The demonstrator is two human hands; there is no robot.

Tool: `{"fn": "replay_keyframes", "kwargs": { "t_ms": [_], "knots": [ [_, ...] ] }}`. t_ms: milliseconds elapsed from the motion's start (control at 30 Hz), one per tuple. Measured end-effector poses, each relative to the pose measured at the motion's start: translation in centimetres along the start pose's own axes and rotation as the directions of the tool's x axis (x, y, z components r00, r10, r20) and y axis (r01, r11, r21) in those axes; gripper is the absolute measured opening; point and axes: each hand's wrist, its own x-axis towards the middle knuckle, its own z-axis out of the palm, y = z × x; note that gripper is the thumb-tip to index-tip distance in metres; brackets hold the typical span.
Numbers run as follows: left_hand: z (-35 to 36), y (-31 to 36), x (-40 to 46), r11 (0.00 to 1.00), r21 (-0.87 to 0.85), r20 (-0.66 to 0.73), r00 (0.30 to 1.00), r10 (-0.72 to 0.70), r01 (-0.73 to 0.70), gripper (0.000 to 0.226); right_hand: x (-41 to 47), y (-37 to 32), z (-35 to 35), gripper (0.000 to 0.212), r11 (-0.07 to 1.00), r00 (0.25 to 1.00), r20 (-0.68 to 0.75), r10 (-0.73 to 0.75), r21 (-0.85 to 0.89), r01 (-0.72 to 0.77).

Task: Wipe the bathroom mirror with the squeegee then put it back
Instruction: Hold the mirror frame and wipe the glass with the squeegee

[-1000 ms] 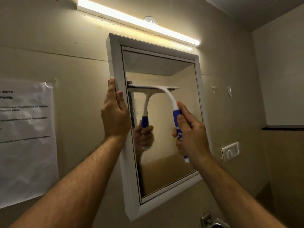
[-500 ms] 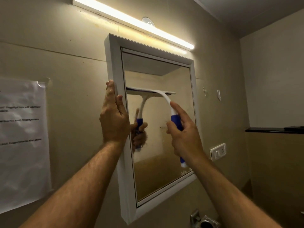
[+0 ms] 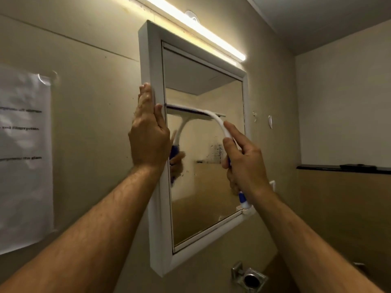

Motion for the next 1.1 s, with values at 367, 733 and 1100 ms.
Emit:
{"fn": "replay_keyframes", "kwargs": {
  "t_ms": [367,733,1100],
  "knots": [
    [0.1,-0.2,0.0,1.0,-0.02,-0.013,1.0,-0.003,0.002,0.047,1.2,0.0,-1.0,0.03,0.999,0.999,-0.019,-0.033,-0.015,0.033],
    [0.4,-0.4,-0.1,1.0,0.008,-0.037,0.999,-0.008,0.008,0.046,-1.6,3.0,-1.4,0.033,0.986,0.999,-0.014,0.037,0.161,-0.034],
    [0.3,-0.3,-0.2,0.999,0.04,-0.037,0.999,-0.014,0.015,0.045,-2.2,5.7,-0.8,0.053,0.9,0.919,0.293,0.263,0.268,-0.343]
  ]
}}
